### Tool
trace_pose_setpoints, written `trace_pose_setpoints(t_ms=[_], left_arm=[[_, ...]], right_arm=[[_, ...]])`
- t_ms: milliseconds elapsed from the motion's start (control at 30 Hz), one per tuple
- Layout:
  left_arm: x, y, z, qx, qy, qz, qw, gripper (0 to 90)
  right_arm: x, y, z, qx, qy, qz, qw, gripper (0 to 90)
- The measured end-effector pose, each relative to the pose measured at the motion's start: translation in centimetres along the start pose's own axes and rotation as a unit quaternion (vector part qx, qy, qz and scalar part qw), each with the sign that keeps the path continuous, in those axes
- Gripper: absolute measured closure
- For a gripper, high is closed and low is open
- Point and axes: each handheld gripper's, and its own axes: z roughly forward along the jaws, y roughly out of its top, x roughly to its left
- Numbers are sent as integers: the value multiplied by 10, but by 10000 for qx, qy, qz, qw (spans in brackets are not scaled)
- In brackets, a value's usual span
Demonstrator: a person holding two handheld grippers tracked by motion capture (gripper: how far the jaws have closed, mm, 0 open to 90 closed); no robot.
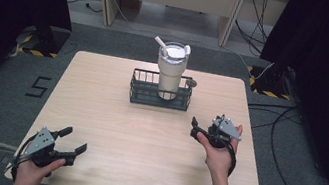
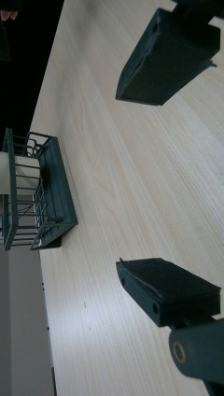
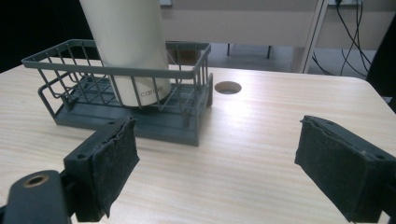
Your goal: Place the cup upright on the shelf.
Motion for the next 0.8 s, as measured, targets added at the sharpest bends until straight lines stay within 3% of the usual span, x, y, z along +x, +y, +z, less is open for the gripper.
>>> trace_pose_setpoints(t_ms=[500, 800], left_arm=[[0, 0, 0, 3, 2, 9, 10000, 145], [-1, 0, 0, 3, 3, 22, 10000, 145]], right_arm=[[-9, -23, -19, 104, -74, 105, 9999, 139], [-6, -30, -24, 107, -57, 178, 9998, 141]])
